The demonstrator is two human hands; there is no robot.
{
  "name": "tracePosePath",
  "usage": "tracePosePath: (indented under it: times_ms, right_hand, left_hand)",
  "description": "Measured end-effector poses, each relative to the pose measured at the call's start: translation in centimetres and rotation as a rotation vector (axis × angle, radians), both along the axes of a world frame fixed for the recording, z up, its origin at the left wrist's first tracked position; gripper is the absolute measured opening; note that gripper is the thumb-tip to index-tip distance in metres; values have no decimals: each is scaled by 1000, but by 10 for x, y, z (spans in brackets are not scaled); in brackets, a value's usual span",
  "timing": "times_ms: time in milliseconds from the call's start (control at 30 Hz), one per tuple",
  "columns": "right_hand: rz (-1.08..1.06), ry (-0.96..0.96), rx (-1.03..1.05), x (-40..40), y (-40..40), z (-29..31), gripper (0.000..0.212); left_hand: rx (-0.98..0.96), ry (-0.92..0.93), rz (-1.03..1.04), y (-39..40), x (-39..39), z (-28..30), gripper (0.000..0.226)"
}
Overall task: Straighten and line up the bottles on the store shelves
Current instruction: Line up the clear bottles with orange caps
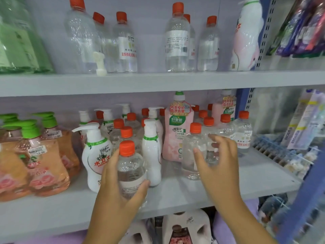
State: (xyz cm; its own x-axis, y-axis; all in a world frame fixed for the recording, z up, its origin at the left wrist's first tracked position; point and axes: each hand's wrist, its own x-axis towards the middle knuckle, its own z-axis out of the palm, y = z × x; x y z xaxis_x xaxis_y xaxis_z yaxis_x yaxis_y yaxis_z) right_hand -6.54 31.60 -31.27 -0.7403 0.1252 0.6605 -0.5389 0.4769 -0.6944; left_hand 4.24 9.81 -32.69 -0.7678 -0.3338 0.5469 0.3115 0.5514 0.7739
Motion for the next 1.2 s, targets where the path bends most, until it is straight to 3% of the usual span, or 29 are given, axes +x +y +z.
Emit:
tracePosePath:
  times_ms: [67,133,300,400,533,767,967,1067,1200]
  right_hand:
    - [52,-223,29,-17,1,0,74]
    - [55,-292,92,-26,-6,-6,85]
    - [82,-267,143,-35,-14,-14,44]
    - [132,-248,153,-26,-7,-11,34]
    - [157,-125,130,6,-4,-6,36]
    - [511,-145,134,52,-49,15,51]
    - [491,-210,137,50,-86,-19,65]
    - [431,-196,165,52,-93,-26,68]
    - [345,-175,162,54,-103,-25,69]
  left_hand:
    - [33,3,-4,3,3,-1,98]
    - [47,18,-7,5,7,-2,98]
    - [118,65,112,-10,28,-8,91]
    - [118,135,242,-30,42,-8,90]
    - [48,130,378,-72,41,-10,93]
    - [-63,78,477,-91,14,-15,86]
    - [-143,-14,372,-91,18,-29,89]
    - [-237,28,525,-94,24,-32,83]
    - [-96,45,530,-93,22,-27,64]
